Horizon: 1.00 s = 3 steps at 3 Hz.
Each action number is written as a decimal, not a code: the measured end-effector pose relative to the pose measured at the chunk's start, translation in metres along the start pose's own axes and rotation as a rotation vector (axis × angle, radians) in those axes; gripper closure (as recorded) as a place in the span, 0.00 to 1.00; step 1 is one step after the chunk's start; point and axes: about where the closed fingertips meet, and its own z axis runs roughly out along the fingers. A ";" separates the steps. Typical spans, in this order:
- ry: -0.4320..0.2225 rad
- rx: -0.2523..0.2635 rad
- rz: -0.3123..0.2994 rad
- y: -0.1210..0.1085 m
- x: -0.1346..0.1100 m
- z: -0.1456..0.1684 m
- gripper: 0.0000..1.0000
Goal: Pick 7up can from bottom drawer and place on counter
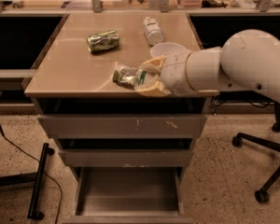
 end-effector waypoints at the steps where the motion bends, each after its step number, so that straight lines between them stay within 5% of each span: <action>1: -0.018 -0.031 0.004 -0.039 0.016 0.027 1.00; 3: -0.020 -0.089 0.042 -0.092 0.048 0.085 1.00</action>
Offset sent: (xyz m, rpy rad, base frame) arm 0.1574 -0.0033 -0.0263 -0.0019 0.0958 0.0508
